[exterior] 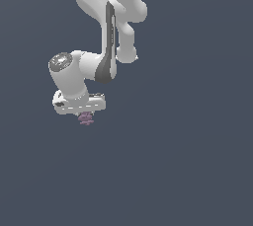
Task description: Pick up the object and move it to a goal position.
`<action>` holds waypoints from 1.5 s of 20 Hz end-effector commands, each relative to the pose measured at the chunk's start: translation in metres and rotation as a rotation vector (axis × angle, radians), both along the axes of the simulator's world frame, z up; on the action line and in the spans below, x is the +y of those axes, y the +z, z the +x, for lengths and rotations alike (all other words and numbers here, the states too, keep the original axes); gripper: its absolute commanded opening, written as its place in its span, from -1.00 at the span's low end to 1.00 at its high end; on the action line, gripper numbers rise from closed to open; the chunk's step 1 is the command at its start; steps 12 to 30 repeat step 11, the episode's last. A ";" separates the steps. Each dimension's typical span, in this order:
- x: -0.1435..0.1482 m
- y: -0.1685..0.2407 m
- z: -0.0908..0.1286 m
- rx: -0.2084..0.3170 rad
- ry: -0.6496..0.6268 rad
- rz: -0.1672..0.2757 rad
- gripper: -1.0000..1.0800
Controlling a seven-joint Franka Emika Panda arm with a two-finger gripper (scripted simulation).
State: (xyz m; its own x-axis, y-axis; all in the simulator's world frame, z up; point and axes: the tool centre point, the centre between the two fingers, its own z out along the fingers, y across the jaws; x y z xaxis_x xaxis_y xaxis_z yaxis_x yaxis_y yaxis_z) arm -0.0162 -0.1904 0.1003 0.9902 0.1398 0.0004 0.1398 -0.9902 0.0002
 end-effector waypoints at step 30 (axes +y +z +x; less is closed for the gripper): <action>-0.029 0.006 0.016 0.000 0.002 0.000 -1.00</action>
